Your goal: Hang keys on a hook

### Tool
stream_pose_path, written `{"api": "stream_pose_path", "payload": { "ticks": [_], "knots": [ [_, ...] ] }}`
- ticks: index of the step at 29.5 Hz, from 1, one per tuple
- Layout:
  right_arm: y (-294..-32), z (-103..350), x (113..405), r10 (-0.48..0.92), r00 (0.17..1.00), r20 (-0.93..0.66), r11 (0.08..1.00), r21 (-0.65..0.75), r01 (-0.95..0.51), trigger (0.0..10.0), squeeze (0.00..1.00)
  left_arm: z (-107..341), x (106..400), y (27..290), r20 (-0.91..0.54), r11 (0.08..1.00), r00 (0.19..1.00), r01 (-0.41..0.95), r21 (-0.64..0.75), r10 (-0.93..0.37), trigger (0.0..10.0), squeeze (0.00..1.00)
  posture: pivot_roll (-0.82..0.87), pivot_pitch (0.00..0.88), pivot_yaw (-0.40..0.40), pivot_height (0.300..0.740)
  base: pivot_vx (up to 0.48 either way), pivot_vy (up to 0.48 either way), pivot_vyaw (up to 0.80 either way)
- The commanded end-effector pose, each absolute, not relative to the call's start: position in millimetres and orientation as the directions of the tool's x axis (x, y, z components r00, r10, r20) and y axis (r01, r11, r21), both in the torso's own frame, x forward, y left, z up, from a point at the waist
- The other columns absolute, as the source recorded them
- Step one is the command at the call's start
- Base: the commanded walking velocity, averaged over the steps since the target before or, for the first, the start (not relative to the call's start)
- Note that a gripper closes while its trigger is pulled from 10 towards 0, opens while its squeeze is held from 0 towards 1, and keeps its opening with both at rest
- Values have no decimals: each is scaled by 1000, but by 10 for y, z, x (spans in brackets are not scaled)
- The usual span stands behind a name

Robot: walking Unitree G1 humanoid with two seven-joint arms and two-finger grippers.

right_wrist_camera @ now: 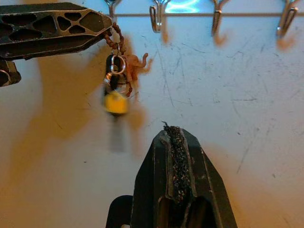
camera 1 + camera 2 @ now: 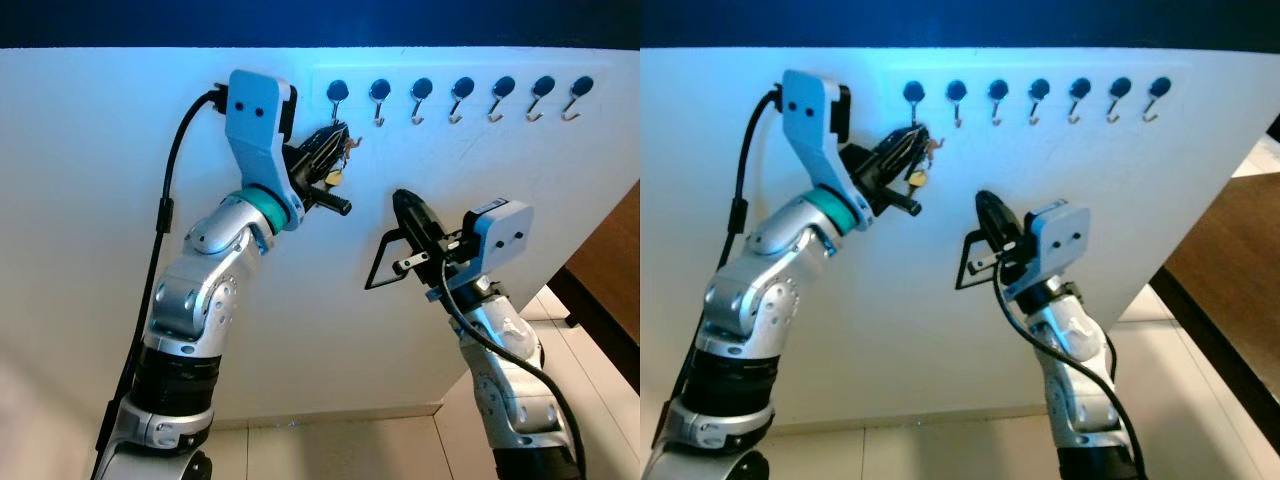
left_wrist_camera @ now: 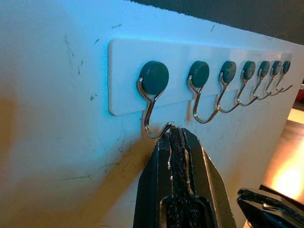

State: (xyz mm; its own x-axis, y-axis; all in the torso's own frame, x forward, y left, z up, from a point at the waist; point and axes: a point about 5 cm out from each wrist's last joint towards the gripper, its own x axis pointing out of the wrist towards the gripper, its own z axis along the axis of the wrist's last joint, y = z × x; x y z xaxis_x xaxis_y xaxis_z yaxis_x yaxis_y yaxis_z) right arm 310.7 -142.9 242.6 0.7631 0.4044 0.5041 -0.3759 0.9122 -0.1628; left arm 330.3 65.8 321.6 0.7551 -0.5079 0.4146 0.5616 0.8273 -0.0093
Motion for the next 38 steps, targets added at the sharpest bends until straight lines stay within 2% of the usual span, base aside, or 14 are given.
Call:
{"api": "stream_pose_path", "payload": {
  "ticks": [1, 5, 11, 26, 32, 38],
  "knots": [
    [-1413, 2388, 3091, 409, 770, 490, 910, -159, -383, 10000, 0, 3299, 3306, 728, 449, 841, 754, 541, -12, -479, 10000, 0, 42, 111, 103, 740, 0, 0, 0],
    [-1410, 2383, 3093, 410, 770, 488, 910, -158, -384, 10000, 0, 3326, 3278, 772, 465, 839, 746, 544, -16, -476, 10000, 0, 42, 111, 103, 740, 0, 0, 0],
    [-1410, 2376, 3095, 413, 771, 485, 908, -157, -387, 10000, 0, 3370, 3097, 806, 503, 802, 691, 598, 6, -519, 10000, 0, 51, 109, 93, 740, 0, 0, 0],
    [-1386, 2379, 3109, 420, 768, 484, 905, -160, -394, 10000, 0, 3328, 3174, 825, 481, 829, 727, 559, -3, -489, 10000, 0, 44, 98, 93, 740, 0, 0, 0],
    [-1394, 2377, 3106, 417, 769, 484, 906, -160, -391, 10000, 0, 3367, 3120, 779, 495, 797, 692, 603, 3, -526, 10000, 0, 45, 97, 95, 740, 0, 0, 0],
    [-1388, 2374, 3110, 418, 769, 484, 906, -158, -393, 10000, 0, 3377, 3132, 791, 499, 804, 698, 594, -4, -514, 10000, 0, 47, 97, 95, 740, 0, 0, 0]
  ]
}}
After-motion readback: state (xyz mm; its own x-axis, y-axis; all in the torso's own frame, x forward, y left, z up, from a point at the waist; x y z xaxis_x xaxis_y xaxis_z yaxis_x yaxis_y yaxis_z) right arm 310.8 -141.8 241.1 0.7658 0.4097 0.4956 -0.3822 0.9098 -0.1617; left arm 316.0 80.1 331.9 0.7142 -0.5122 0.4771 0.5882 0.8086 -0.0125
